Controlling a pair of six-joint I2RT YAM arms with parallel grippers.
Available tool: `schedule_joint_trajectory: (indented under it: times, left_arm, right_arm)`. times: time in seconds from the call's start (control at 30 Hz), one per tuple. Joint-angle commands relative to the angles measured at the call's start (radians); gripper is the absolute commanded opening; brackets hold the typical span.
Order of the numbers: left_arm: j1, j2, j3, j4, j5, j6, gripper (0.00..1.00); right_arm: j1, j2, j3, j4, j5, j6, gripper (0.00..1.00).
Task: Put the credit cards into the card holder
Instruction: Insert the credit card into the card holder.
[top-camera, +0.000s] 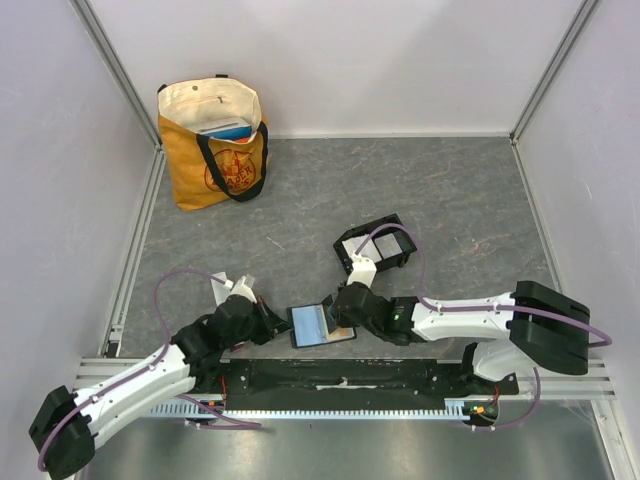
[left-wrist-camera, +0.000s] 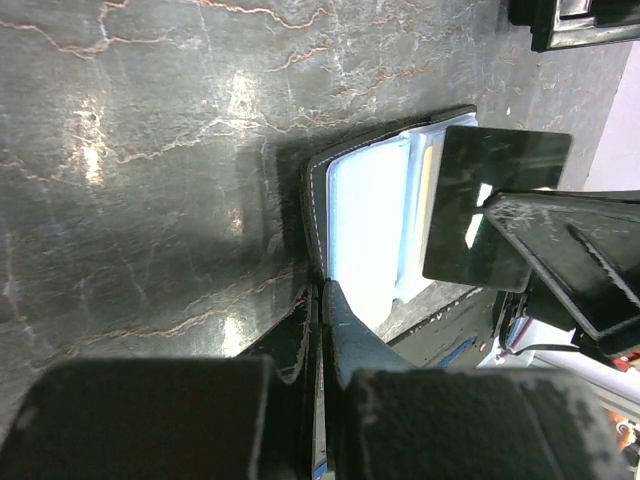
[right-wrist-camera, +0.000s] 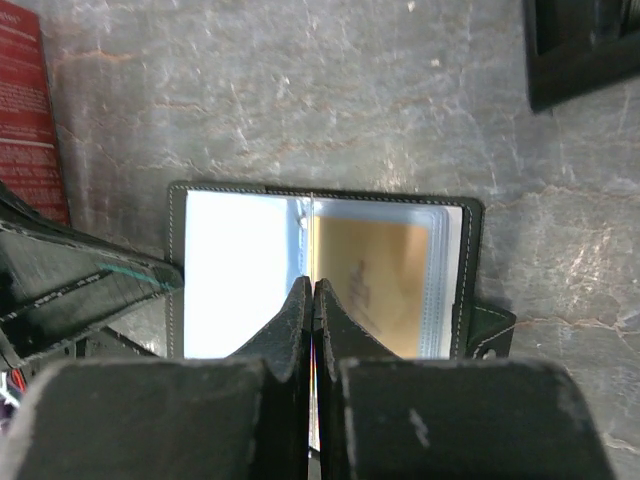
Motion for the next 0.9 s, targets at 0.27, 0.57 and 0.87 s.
schedule_joint_trajectory:
  times: [0.27,0.57,0.87]
  left_arm:
    - [-0.004,0.017,-0.041,0.02,-0.024,-0.017,0.02]
    - [-0.003,0.019,-0.035,0.022,-0.023,-0.017,0.02]
    - [-0.004,0.02,-0.035,0.034,-0.024,-0.022,0.02]
  right_arm:
    - [-0.043,0.008,-0.138,0.333,-0.196,0.044,0.0]
    - [-0.064,0.031,-0.17,0.374,-0.196,0.071,0.0]
    - [-0.069,0.067,-0.189,0.423,-0.226,0.097,0.0]
